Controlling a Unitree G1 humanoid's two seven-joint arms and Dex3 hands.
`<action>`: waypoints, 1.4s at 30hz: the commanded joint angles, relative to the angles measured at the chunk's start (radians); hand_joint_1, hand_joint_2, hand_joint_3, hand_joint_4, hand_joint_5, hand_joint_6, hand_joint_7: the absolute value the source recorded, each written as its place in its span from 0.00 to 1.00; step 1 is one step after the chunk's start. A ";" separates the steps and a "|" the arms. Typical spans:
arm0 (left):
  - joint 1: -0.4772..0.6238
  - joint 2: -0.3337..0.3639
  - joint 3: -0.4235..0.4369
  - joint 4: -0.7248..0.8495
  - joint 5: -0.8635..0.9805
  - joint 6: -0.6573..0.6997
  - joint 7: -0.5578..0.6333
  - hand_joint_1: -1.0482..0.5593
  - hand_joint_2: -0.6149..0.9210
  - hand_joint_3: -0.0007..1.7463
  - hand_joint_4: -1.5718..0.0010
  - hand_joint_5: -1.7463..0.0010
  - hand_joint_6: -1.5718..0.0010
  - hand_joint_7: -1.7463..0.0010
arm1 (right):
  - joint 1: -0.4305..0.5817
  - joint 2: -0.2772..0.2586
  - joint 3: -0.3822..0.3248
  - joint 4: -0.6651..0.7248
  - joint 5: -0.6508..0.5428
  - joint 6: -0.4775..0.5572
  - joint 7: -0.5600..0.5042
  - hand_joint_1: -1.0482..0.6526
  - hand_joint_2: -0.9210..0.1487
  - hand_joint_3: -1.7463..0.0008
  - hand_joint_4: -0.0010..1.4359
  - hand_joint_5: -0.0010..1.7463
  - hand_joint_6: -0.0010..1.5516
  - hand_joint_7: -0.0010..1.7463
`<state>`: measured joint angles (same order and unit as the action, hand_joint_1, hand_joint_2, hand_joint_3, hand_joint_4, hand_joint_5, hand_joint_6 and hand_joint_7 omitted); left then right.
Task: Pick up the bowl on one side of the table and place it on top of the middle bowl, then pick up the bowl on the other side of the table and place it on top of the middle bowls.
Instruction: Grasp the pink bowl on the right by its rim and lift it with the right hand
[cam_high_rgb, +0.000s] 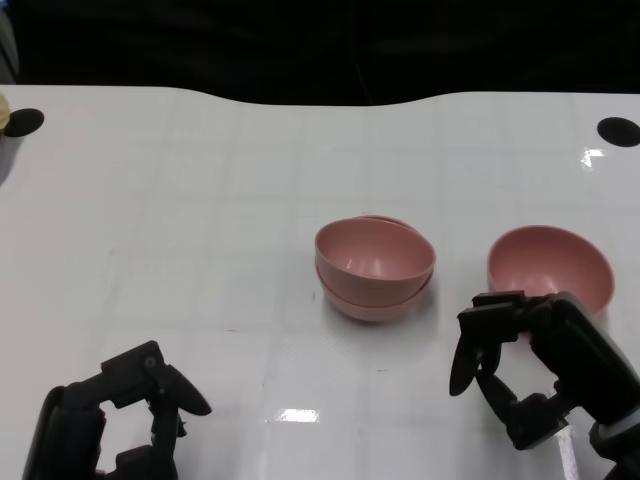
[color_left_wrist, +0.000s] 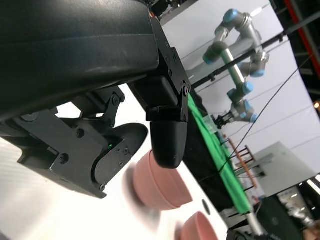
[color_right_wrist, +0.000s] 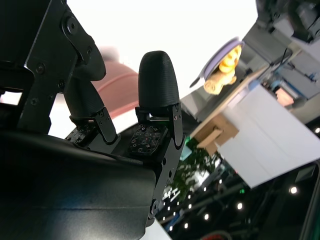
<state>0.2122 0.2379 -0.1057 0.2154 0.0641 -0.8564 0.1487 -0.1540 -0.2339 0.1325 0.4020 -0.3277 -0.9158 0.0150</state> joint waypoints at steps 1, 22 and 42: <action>-0.015 -0.012 0.022 0.015 -0.024 -0.027 -0.045 0.65 0.62 0.88 0.39 0.00 0.44 0.11 | 0.001 -0.018 -0.018 -0.009 0.013 0.007 -0.008 0.80 0.87 0.02 0.70 0.97 0.67 0.67; -0.039 -0.062 0.093 0.066 0.000 -0.061 -0.125 0.63 0.61 0.88 0.39 0.00 0.43 0.12 | 0.051 -0.066 -0.068 -0.349 -0.064 0.410 0.046 0.60 0.49 0.49 0.35 0.54 0.37 0.31; -0.042 -0.072 0.119 0.072 0.037 -0.078 -0.137 0.64 0.59 0.89 0.40 0.00 0.44 0.11 | 0.010 -0.227 0.037 -0.587 -0.550 0.947 0.250 0.36 0.10 1.00 0.35 0.16 0.32 0.01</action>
<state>0.1714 0.1622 0.0028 0.2824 0.0933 -0.9212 0.0146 -0.1225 -0.4381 0.1583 -0.1872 -0.8505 0.0060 0.2453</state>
